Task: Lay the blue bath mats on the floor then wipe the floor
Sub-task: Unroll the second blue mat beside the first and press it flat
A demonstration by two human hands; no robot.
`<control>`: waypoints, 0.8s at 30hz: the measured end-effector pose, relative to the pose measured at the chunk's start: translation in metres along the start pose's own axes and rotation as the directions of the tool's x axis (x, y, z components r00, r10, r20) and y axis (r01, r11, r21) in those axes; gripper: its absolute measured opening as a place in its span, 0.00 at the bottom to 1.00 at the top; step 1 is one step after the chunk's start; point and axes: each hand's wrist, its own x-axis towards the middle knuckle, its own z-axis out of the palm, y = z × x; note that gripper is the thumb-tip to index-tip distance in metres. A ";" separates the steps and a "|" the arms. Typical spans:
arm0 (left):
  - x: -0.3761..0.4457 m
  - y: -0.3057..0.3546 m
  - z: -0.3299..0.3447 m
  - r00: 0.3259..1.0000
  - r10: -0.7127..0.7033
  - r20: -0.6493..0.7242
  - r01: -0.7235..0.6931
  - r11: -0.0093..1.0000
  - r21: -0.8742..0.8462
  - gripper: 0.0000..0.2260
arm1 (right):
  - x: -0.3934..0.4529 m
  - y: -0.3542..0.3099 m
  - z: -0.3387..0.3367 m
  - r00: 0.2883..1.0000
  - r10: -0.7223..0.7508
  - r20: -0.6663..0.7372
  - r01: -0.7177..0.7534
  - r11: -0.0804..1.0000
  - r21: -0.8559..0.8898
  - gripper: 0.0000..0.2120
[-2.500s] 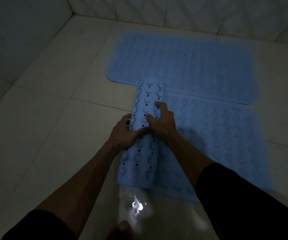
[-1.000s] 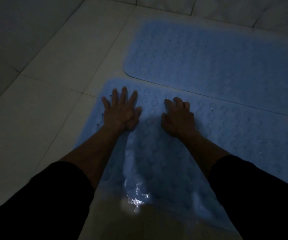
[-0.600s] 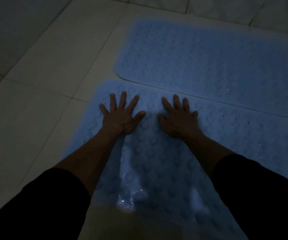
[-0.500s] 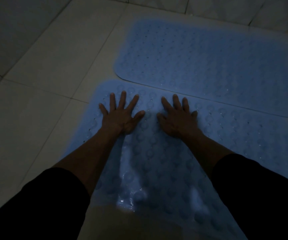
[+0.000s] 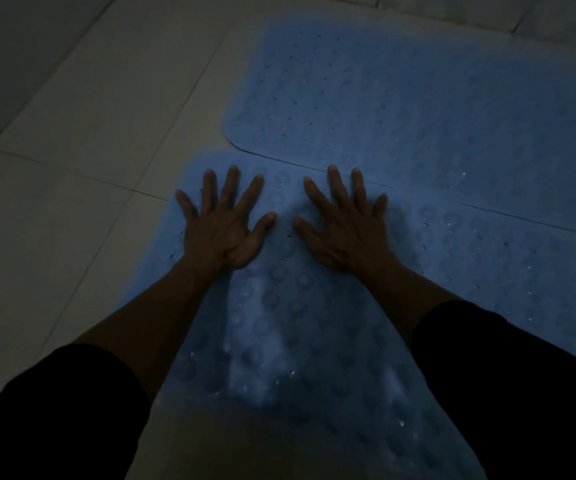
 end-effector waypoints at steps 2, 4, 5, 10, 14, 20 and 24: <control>0.000 -0.003 0.002 1.000 -0.004 0.005 0.004 1.000 0.012 0.31 | 0.006 -0.005 0.004 1.000 0.018 0.018 -0.018 1.000 0.020 0.35; 0.001 -0.004 0.005 1.000 -0.003 -0.015 0.003 1.000 0.014 0.31 | 0.010 -0.009 0.011 0.999 0.035 0.017 -0.035 0.999 0.022 0.35; 0.001 -0.004 0.006 1.000 -0.005 -0.028 0.005 1.000 0.012 0.31 | 0.010 -0.009 0.014 0.999 0.041 0.002 -0.041 0.999 0.016 0.35; 0.005 -0.001 0.003 0.999 -0.021 -0.048 0.022 1.000 0.023 0.31 | 0.028 -0.006 0.005 0.998 0.005 -0.060 -0.006 1.000 -0.006 0.37; 0.005 -0.002 0.001 1.000 -0.011 -0.022 0.012 0.999 0.036 0.31 | 0.058 -0.005 0.002 0.996 -0.080 -0.039 0.079 0.997 -0.024 0.36; 0.060 -0.015 -0.018 0.987 -0.037 -0.159 0.036 0.999 -0.012 0.34 | 0.060 -0.003 0.005 0.995 -0.079 -0.065 0.076 0.996 -0.046 0.36; 0.079 -0.023 -0.012 0.998 -0.006 -0.065 0.007 1.000 0.013 0.36 | 0.062 -0.005 0.004 0.996 -0.073 -0.049 0.071 0.996 -0.052 0.36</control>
